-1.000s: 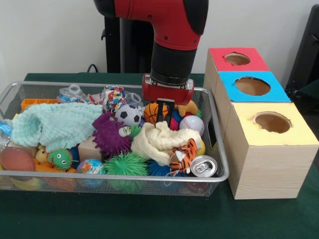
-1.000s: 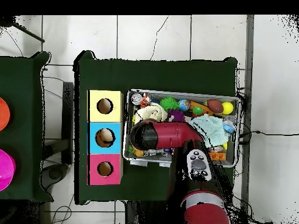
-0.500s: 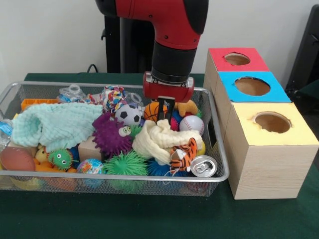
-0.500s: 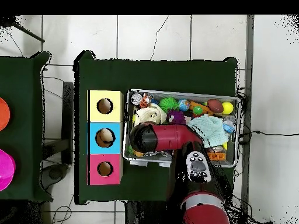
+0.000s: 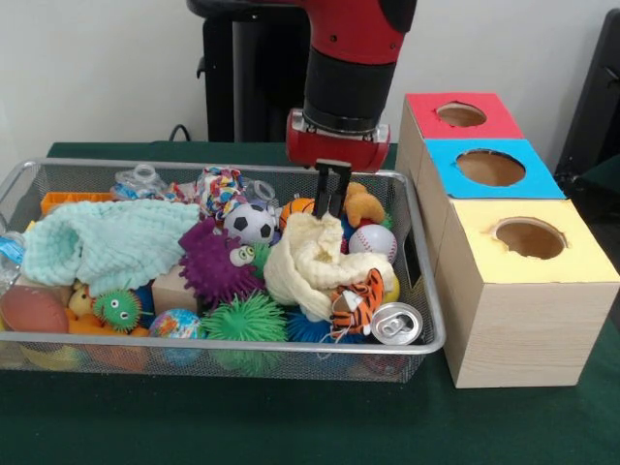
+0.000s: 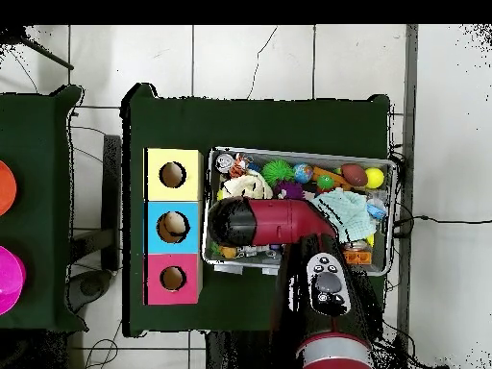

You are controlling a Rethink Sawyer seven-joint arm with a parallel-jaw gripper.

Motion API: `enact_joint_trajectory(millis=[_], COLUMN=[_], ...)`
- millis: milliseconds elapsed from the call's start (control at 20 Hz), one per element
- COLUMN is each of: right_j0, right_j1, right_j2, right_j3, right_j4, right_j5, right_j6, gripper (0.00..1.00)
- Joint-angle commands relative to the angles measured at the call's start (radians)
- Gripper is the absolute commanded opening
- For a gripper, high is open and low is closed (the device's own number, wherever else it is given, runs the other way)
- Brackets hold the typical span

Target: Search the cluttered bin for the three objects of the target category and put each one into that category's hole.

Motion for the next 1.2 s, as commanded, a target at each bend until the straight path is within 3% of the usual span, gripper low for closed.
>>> enact_joint_trajectory(millis=[50, 500, 650, 950, 1200], right_j0=[0.032, 0.118, 0.104, 0.042, -0.061], right_j1=[-0.058, 0.055, 0.035, 0.053, 0.068], right_j2=[0.076, 0.036, 0.036, 0.045, 0.099], right_j3=[-0.001, -0.135, -0.101, 0.008, 0.038], right_j4=[0.059, 0.061, 0.048, -0.011, -0.051], right_j5=[0.147, 0.156, 0.136, -0.056, -0.106], right_j6=[0.072, 0.129, 0.092, 0.054, -0.049], gripper=[0.00, 0.00, 0.00, 0.00, 0.00])
